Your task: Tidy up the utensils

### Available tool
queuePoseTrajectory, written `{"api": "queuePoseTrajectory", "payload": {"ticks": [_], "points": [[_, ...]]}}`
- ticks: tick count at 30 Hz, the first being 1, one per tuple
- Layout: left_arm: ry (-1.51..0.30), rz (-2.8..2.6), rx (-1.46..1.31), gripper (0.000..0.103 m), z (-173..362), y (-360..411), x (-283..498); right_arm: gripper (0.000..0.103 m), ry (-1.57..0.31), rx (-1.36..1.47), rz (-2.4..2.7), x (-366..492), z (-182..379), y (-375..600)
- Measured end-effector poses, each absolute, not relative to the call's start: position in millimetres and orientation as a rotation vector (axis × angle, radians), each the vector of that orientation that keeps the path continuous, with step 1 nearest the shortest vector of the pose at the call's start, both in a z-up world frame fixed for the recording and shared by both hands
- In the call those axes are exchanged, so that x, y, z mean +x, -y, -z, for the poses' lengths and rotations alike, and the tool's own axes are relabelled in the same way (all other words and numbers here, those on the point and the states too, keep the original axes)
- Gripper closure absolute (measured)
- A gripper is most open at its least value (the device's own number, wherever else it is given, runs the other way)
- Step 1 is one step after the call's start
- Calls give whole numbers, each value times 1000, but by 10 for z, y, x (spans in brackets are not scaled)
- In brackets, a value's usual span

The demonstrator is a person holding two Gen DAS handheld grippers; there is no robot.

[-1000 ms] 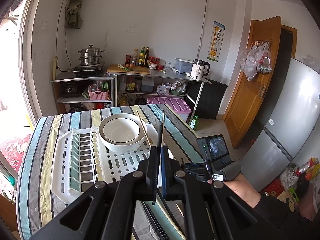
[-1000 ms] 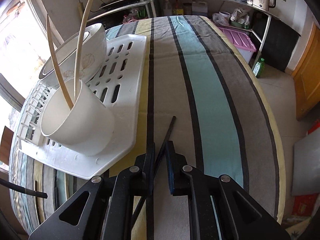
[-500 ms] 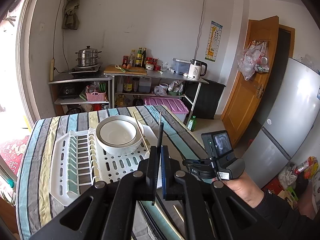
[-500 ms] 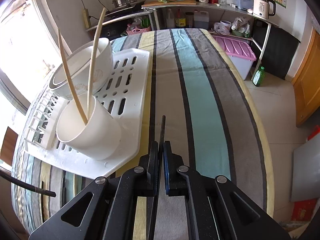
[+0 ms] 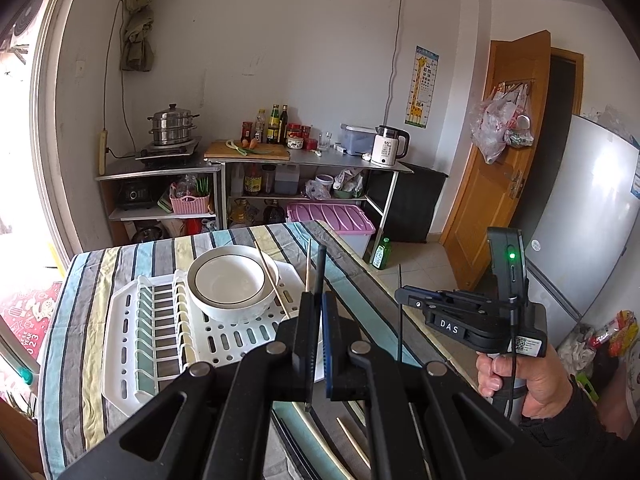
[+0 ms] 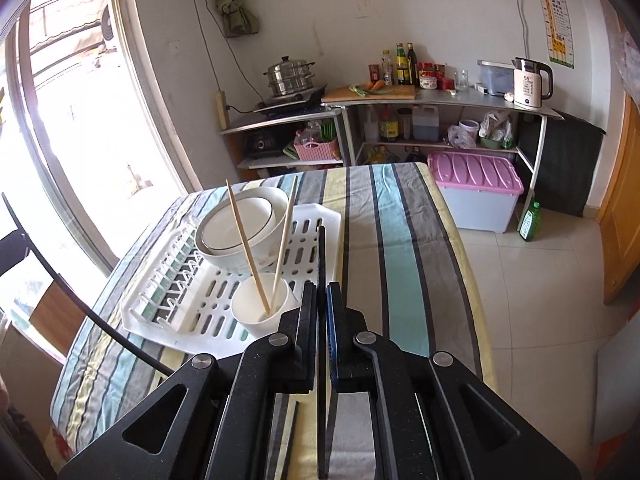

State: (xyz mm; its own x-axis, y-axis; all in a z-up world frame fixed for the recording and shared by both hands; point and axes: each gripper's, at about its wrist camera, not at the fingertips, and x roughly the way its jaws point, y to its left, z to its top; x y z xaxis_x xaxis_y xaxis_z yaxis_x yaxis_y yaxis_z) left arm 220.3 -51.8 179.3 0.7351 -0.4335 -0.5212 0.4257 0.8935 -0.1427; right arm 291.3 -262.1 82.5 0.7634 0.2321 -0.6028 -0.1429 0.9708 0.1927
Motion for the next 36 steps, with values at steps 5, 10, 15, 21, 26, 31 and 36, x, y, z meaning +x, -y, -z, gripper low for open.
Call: {"api": "queuePoseTrajectory", "payload": {"ticks": [5, 10, 15, 21, 26, 31, 36], "points": [[-573, 478, -9, 99, -1823, 555, 2207, 99, -638, 132, -219, 2842, -927, 2626], [-568, 481, -12, 99, -1880, 576, 2255, 99, -603, 123, -226, 2786, -1056, 2626], [-566, 476, -25, 99, -1946, 593, 2379, 99, -566, 114, -234, 2762, -1214, 2613], [-572, 468, -34, 99, -2006, 635, 2607, 99, -522, 104, -245, 2822, -1459, 2586], [-588, 455, -44, 99, -2019, 667, 2833, 99, -488, 94, -259, 2889, -1622, 2511], [-597, 453, -65, 99, -2013, 663, 3007, 99, -469, 101, -275, 2992, -1710, 2438], [-604, 446, -75, 99, -1967, 663, 3145, 99, -470, 110, -283, 3133, -1668, 2393]]}}
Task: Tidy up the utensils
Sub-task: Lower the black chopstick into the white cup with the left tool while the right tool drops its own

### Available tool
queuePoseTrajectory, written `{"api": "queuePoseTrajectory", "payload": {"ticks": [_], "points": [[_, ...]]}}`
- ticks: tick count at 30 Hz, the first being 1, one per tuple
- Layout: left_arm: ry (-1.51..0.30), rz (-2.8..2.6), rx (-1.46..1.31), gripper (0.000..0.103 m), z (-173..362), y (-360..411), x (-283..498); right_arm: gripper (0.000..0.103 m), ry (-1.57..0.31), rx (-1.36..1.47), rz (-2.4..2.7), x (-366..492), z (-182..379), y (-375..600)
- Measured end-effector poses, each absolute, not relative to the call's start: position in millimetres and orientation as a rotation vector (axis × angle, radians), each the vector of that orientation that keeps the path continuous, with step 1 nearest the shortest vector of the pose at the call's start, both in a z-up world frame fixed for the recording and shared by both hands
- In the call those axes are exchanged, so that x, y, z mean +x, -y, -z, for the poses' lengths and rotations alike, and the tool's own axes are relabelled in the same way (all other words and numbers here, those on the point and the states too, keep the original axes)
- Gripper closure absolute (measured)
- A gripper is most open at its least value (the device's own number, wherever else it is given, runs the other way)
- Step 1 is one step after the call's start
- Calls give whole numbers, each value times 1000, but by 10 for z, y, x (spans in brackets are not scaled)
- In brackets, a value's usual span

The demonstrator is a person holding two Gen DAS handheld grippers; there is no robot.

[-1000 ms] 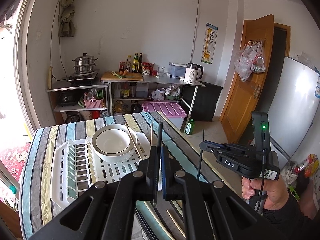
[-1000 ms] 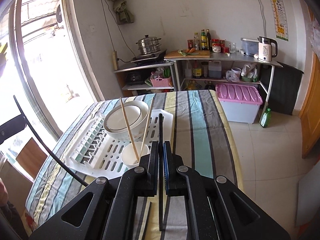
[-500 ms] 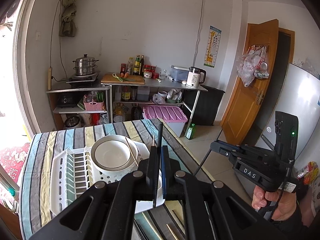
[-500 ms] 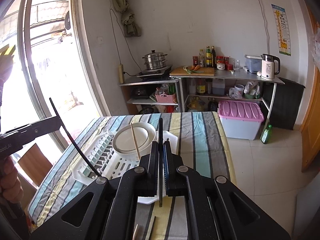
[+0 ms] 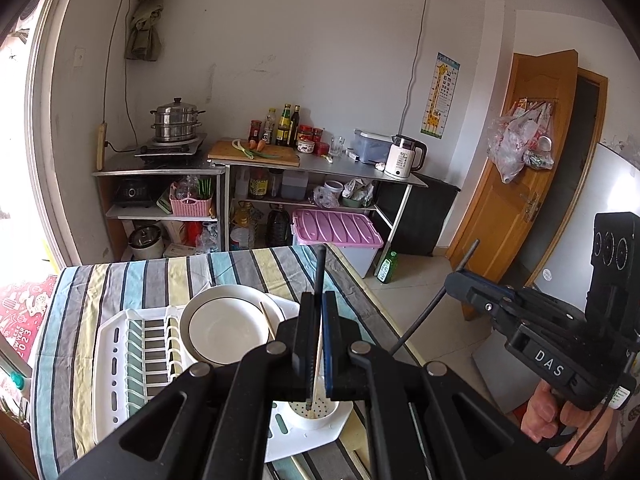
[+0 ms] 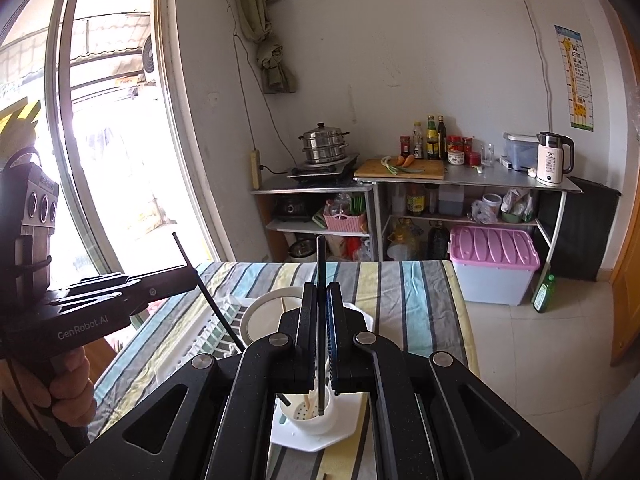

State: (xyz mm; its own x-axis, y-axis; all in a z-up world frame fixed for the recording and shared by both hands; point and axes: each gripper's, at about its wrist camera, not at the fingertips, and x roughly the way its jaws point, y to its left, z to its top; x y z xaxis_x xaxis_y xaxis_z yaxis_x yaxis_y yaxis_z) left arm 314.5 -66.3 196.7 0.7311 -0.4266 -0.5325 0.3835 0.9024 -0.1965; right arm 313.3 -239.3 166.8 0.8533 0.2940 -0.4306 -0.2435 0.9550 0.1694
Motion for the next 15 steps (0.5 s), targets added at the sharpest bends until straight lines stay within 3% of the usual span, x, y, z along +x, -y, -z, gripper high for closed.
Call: {"api": "queuePoseTrajectory", "payload": {"ticks": [15], "points": [[-722, 406, -113, 99, -1416, 582, 3516, 99, -598, 176, -272, 3567, -1034, 2492]]}}
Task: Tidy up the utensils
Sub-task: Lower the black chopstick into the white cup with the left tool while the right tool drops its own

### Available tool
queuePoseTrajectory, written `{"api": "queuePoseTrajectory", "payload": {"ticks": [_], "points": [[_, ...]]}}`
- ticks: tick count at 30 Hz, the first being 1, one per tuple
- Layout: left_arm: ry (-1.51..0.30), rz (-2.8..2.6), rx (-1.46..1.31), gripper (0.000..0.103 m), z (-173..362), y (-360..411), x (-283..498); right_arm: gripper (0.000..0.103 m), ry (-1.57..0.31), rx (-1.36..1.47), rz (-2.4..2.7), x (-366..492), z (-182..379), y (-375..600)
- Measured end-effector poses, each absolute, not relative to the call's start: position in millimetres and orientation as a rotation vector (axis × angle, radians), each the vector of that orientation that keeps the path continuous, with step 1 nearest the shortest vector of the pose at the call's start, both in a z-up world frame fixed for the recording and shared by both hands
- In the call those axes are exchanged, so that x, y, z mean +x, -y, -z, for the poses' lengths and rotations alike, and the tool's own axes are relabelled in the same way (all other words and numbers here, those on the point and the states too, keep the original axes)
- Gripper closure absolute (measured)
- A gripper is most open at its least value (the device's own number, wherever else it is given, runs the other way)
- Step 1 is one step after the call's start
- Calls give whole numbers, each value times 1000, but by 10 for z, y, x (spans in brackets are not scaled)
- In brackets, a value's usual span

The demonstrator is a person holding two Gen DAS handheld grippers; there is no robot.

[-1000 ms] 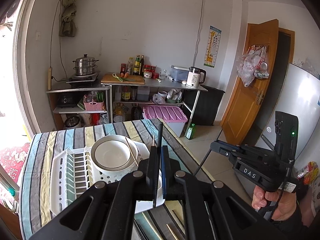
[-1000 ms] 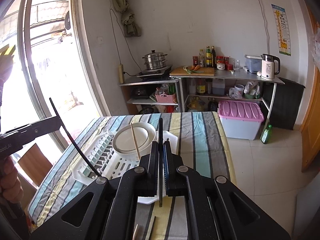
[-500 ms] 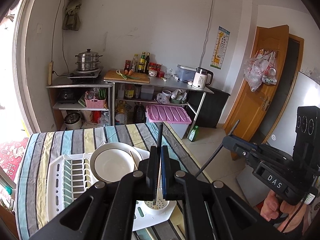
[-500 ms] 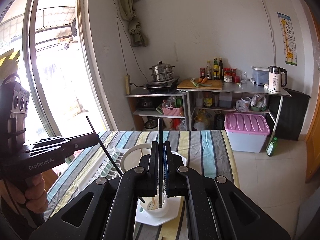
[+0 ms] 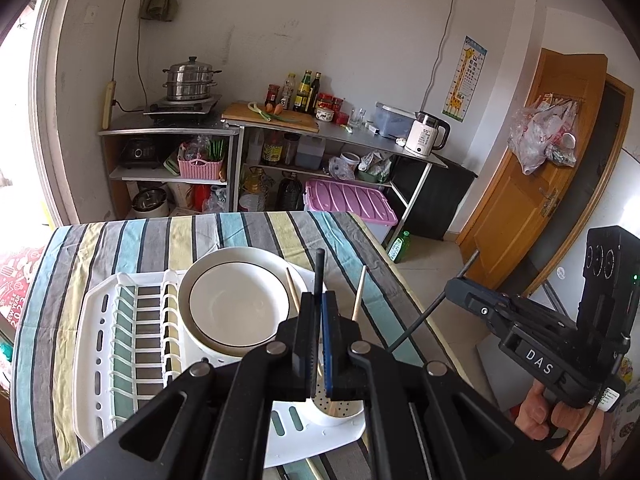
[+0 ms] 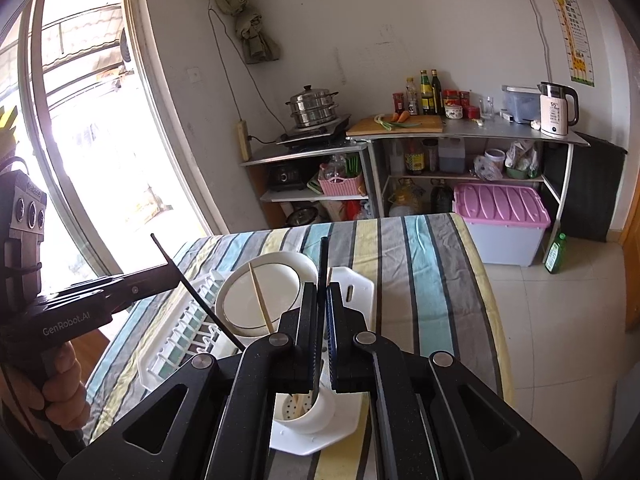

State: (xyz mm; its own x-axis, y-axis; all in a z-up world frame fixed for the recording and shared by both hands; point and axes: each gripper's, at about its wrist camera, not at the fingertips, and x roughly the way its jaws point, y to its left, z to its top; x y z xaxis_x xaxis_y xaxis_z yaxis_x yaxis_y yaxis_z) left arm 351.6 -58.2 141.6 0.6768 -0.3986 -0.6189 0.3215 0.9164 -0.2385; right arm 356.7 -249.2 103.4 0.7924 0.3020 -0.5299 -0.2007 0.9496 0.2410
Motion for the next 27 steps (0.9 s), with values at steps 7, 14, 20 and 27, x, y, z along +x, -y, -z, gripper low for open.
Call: {"api": "queuePoseTrajectory", "payload": {"ticks": [7, 14, 20, 27], "points": [[-743, 381, -105, 100, -1296, 531, 3570, 98, -607, 173, -271, 3580, -1026, 2544], [-732, 358, -102, 100, -1283, 469, 3545, 97, -633, 146, -271, 3565, -1017, 2538], [-710, 360, -92, 98, -1303, 424, 3429, 88, -632, 148, -264, 3489, -995, 2569], [-660, 332, -35, 95, -1294, 382, 3113, 88, -621, 133, -269, 3189, -937, 2526]]}}
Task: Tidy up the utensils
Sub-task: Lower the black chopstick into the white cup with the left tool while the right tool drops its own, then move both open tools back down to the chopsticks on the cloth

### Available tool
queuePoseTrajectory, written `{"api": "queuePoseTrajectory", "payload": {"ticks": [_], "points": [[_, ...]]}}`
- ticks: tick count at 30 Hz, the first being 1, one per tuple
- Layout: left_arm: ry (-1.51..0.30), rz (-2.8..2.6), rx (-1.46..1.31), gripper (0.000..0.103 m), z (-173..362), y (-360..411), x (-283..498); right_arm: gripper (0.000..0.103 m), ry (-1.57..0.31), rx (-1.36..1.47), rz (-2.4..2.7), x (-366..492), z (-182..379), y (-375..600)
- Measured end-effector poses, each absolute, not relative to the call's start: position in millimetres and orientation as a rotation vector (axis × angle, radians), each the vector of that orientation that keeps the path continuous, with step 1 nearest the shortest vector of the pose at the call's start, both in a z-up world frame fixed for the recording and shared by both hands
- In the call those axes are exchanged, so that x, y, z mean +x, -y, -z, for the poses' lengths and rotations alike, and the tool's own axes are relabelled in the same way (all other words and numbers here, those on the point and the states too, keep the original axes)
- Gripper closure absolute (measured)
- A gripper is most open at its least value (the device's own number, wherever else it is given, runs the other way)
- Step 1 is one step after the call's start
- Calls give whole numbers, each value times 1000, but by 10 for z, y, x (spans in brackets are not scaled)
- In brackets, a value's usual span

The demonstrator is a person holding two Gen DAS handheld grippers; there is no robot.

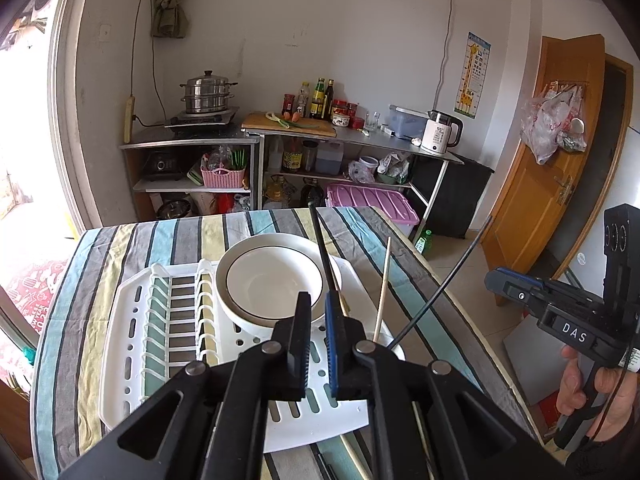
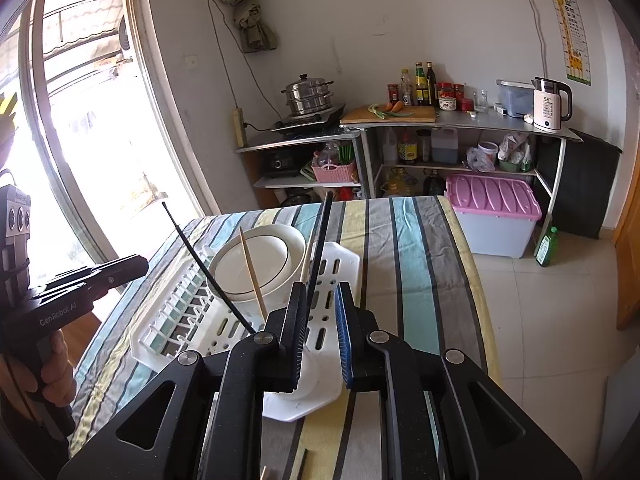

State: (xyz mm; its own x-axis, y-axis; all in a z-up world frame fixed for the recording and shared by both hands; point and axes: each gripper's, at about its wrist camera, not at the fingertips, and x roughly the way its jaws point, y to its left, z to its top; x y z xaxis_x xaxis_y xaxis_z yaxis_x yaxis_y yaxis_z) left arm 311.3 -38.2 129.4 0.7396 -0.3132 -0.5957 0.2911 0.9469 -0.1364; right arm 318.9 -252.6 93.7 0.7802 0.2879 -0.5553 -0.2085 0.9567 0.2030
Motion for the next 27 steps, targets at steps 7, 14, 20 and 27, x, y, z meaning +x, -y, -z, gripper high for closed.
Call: {"api": "queuePoseTrajectory", "payload": {"ticks": [7, 14, 20, 27], "points": [[-615, 312, 6, 89, -1166, 291, 2622, 88, -627, 82, -307, 2764, -741, 2296], [-620, 300, -8, 89, -969, 131, 2249, 88, -671, 42, -353, 2473, -423, 2013], [-639, 280, -20, 89, -791, 6, 2026, 88, -741, 40, -381, 2404, -86, 1828], [-668, 261, -23, 89, -593, -132, 1916, 88, -832, 7, -390, 2452, 312, 1613]]}}
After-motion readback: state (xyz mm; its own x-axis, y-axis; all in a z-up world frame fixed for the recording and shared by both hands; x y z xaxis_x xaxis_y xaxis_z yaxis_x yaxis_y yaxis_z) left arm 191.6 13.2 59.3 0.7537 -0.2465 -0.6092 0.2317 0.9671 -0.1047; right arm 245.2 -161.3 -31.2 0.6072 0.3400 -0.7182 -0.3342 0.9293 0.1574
